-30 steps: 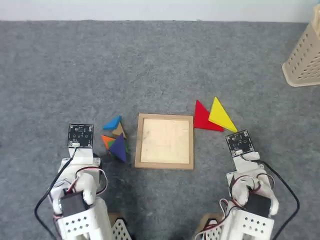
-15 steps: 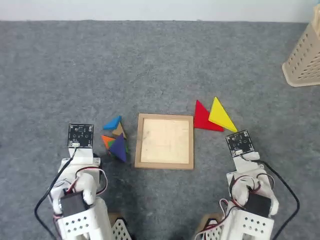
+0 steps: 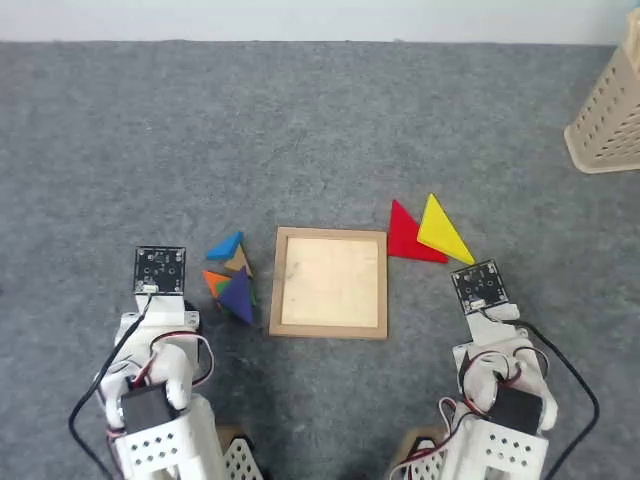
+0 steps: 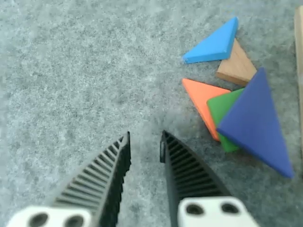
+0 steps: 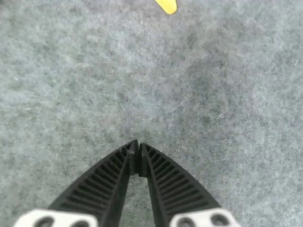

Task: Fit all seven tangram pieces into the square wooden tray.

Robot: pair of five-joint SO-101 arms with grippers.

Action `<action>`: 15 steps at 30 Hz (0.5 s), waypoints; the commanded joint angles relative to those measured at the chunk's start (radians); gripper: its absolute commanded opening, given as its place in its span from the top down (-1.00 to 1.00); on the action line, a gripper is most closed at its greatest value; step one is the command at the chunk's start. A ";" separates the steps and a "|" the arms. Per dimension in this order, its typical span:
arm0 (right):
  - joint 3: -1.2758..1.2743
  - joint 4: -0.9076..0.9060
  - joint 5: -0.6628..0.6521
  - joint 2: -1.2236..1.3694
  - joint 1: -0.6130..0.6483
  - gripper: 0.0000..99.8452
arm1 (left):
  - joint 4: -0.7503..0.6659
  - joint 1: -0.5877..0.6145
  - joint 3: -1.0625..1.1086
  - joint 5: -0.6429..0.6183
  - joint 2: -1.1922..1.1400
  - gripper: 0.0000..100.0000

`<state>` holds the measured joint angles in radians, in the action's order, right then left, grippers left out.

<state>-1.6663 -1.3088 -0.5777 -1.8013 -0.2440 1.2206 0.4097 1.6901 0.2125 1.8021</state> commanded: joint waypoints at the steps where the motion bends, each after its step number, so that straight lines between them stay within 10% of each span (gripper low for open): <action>1: -0.018 -0.015 -0.017 0.001 -0.012 0.99 | -0.011 -0.005 -0.004 0.005 0.014 0.80; 15: 0.017 0.171 -0.012 0.002 -0.010 0.99 | 0.044 -0.002 -0.004 0.198 0.014 0.80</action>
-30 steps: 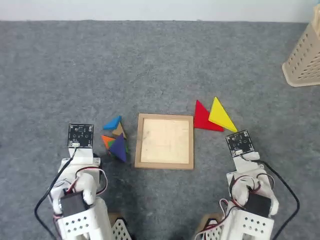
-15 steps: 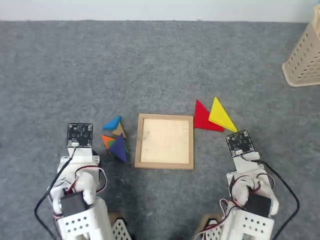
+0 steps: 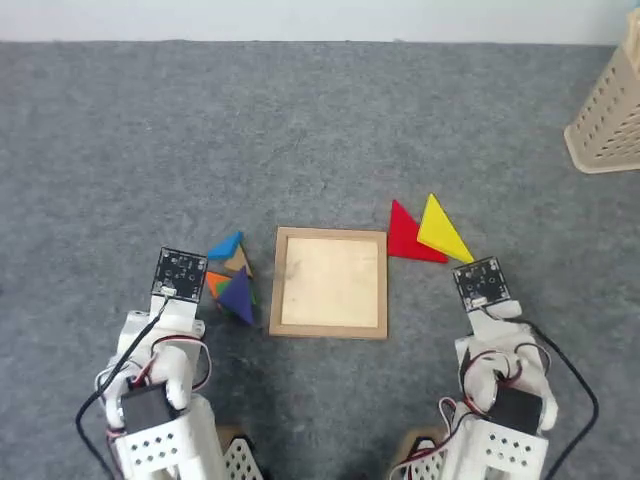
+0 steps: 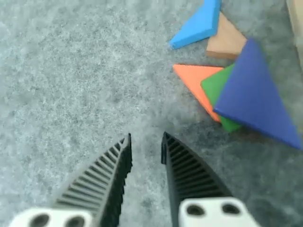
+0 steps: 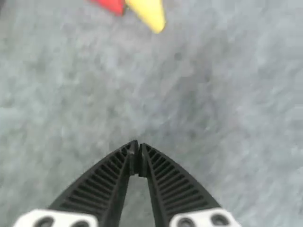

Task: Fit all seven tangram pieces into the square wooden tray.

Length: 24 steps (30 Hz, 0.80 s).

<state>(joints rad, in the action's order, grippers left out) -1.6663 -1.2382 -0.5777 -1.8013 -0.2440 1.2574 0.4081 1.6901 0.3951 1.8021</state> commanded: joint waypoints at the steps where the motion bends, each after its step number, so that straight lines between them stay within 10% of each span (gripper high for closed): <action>1: 0.026 0.122 -0.012 0.010 -0.010 0.99 | 0.008 0.000 -0.004 0.015 0.014 0.80; 12: 0.287 0.073 0.040 0.127 0.096 0.99 | 0.009 0.000 -0.004 0.015 0.014 0.80; 24: 0.994 0.065 0.117 1.219 0.410 0.56 | 0.011 0.002 -0.004 0.015 0.014 0.80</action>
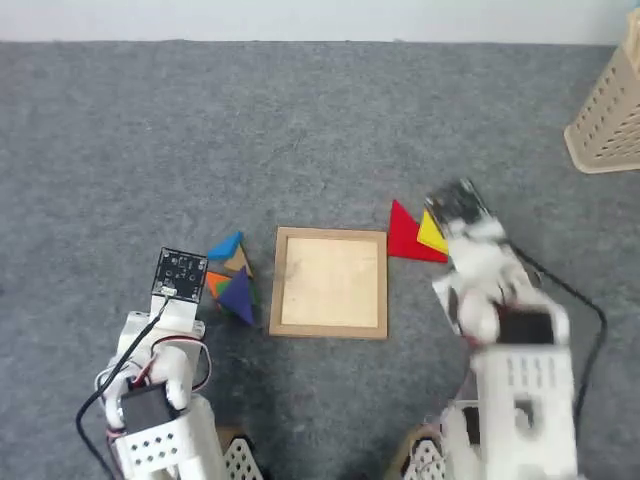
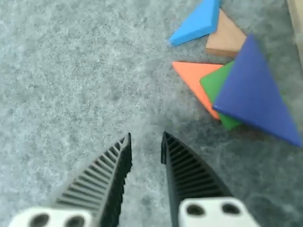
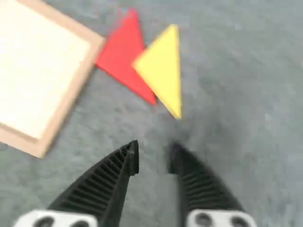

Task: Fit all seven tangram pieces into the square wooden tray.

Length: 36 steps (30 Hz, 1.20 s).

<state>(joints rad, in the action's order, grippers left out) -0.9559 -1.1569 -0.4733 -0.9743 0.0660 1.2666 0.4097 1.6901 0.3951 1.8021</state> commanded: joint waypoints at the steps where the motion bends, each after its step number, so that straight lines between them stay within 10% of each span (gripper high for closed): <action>1: 0.347 -0.013 0.017 0.475 0.119 0.55 | 0.002 0.000 -0.004 0.015 0.014 0.80; 12: 0.795 -0.001 0.038 1.118 0.143 0.42 | 0.002 0.000 -0.004 0.015 0.014 0.80; 36: 0.799 0.213 0.091 1.348 0.038 0.70 | 0.002 -0.002 -0.004 0.015 0.014 0.80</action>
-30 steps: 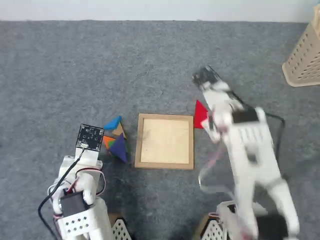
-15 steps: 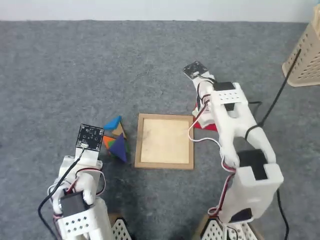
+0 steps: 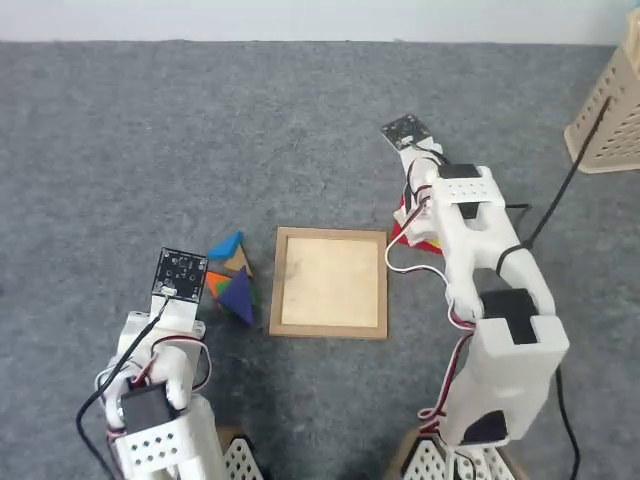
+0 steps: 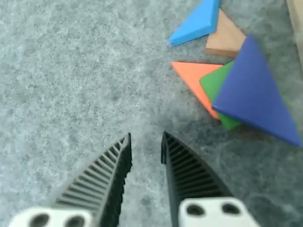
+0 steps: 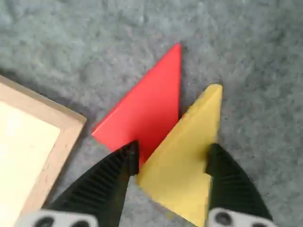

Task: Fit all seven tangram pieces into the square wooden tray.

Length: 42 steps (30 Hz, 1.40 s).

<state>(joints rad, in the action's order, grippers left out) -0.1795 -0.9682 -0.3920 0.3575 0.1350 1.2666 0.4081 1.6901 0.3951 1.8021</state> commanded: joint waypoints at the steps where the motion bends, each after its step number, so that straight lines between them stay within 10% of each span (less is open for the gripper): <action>1: 0.021 0.024 0.009 0.016 -0.031 0.73 | 0.002 0.000 -0.004 0.015 0.014 0.80; 25: 0.132 -0.277 0.115 -0.338 -0.157 0.99 | 0.002 0.000 -0.004 0.015 0.014 0.80; 42: 0.061 -0.331 -0.259 -0.386 0.429 0.99 | 0.002 0.002 -0.004 0.015 0.014 0.80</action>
<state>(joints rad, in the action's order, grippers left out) -0.1274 -1.3640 -0.5823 -0.0644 0.4741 1.2666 0.4081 1.6901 0.3951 1.8021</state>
